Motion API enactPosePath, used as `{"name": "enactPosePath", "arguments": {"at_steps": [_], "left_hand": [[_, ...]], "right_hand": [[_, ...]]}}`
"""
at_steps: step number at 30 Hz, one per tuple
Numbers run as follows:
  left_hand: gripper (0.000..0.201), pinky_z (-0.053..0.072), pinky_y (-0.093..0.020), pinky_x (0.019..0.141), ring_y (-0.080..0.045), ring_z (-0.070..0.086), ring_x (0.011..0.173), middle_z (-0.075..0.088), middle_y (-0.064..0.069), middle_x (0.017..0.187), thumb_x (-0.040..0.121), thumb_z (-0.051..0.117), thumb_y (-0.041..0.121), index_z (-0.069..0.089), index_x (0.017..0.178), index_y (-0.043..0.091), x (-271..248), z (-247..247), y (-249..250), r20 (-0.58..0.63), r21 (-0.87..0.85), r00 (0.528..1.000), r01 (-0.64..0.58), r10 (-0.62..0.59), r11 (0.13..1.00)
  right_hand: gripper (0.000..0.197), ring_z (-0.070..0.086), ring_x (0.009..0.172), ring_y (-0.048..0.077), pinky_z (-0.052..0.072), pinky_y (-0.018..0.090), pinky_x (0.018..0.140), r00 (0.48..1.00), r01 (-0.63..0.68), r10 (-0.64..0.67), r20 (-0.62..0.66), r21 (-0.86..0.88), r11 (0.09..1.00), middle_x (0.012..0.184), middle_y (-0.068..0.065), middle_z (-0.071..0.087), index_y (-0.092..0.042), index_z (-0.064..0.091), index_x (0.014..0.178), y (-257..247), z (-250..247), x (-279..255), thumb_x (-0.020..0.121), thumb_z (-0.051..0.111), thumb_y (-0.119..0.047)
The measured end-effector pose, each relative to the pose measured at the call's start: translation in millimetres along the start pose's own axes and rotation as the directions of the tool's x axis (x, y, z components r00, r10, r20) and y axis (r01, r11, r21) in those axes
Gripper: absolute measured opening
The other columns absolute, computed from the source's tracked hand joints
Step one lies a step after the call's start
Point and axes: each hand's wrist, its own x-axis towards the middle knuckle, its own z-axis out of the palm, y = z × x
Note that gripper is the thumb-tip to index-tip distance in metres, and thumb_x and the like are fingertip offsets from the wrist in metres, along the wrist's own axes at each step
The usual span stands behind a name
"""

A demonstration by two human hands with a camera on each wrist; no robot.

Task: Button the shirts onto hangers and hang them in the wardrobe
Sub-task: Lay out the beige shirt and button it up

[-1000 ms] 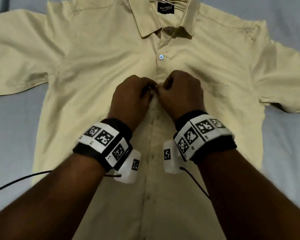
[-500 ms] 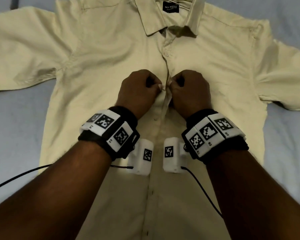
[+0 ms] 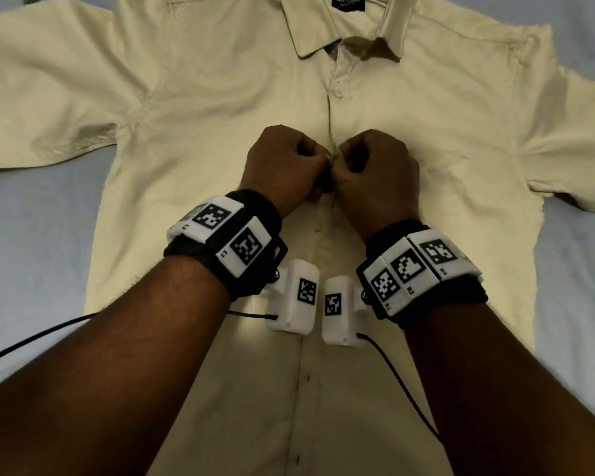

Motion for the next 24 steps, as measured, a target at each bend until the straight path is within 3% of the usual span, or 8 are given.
{"name": "enactPosePath", "arguments": {"at_steps": [5, 8, 12, 15, 17, 19, 24], "left_hand": [[0.015, 0.062, -0.035, 0.071, -0.014, 0.066, 0.055, 0.07, -0.008, 0.064, 0.093, 0.069, 0.006, 0.074, 0.079, 0.005, 0.1, -4.0, -2.7, 0.061, -0.089, 0.998, 0.035, -0.029, 0.995], [0.011, 0.062, -0.031, 0.07, -0.015, 0.065, 0.055, 0.07, -0.008, 0.063, 0.093, 0.07, 0.005, 0.073, 0.083, 0.001, 2.4, -4.2, -0.8, 0.082, -0.122, 0.995, 0.072, -0.062, 0.99], [0.012, 0.064, -0.037, 0.074, -0.021, 0.07, 0.059, 0.072, -0.01, 0.063, 0.09, 0.073, 0.005, 0.074, 0.079, 0.003, 2.5, -3.7, -1.9, 0.054, -0.137, 0.995, 0.086, -0.079, 0.987], [0.015, 0.064, -0.043, 0.075, -0.026, 0.071, 0.061, 0.072, -0.013, 0.065, 0.091, 0.072, 0.008, 0.074, 0.08, -0.003, 2.8, -1.9, 0.7, 0.033, -0.188, 0.994, 0.111, -0.107, 0.976], [0.028, 0.064, -0.048, 0.075, -0.032, 0.073, 0.066, 0.072, -0.018, 0.071, 0.093, 0.073, 0.018, 0.074, 0.083, -0.008, 3.1, -1.7, 1.5, 0.024, -0.244, 0.992, 0.127, -0.125, 0.961], [0.03, 0.063, -0.048, 0.081, -0.034, 0.076, 0.073, 0.075, -0.019, 0.075, 0.09, 0.077, 0.027, 0.076, 0.082, -0.002, 4.0, -2.4, 1.0, 0.055, -0.192, 0.994, 0.107, -0.098, 0.976], [0.012, 0.062, -0.048, 0.084, -0.035, 0.076, 0.078, 0.075, -0.019, 0.075, 0.092, 0.073, 0.008, 0.075, 0.083, 0.0, 6.0, -4.2, -2.4, 0.062, -0.131, 0.994, 0.099, -0.091, 0.986]], "right_hand": [[0.002, 0.062, 0.078, 0.005, 0.036, 0.003, 0.063, 1.0, 0.01, -0.01, -0.023, 0.024, 1.0, 0.074, -0.014, 0.062, -0.026, 0.071, 0.084, 6.5, 2.9, 2.1, 0.084, 0.07, -0.026], [0.005, 0.066, 0.08, 0.006, 0.046, 0.012, 0.071, 0.999, 0.002, 0.0, -0.035, 0.059, 0.998, 0.079, -0.013, 0.068, -0.025, 0.074, 0.087, 8.0, 4.5, 1.1, 0.084, 0.071, -0.026], [0.01, 0.068, 0.08, 0.005, 0.055, 0.027, 0.082, 0.999, -0.008, 0.013, -0.042, 0.104, 0.995, 0.078, -0.012, 0.071, -0.024, 0.078, 0.086, 4.6, 2.0, -1.7, 0.081, 0.069, -0.023], [0.015, 0.069, 0.079, 0.007, 0.055, 0.03, 0.082, 0.999, 0.017, -0.014, -0.031, 0.107, 0.994, 0.076, -0.011, 0.072, -0.022, 0.08, 0.085, 2.2, -0.2, -6.2, 0.079, 0.066, -0.024], [0.018, 0.07, 0.076, 0.011, 0.057, 0.036, 0.079, 0.999, 0.037, -0.034, -0.023, 0.129, 0.991, 0.076, -0.006, 0.075, -0.021, 0.081, 0.083, 1.4, 0.1, -8.8, 0.077, 0.065, -0.025], [0.018, 0.069, 0.069, 0.016, 0.057, 0.041, 0.072, 0.999, 0.048, -0.046, -0.011, 0.128, 0.991, 0.069, -0.002, 0.073, -0.02, 0.081, 0.079, 1.9, 0.4, -9.3, 0.076, 0.064, -0.026], [0.013, 0.07, 0.064, 0.015, 0.06, 0.045, 0.07, 0.997, -0.067, 0.06, 0.048, 0.169, 0.983, 0.066, -0.007, 0.072, -0.023, 0.081, 0.081, 3.2, -3.5, 1.7, 0.08, 0.069, -0.027]]}}
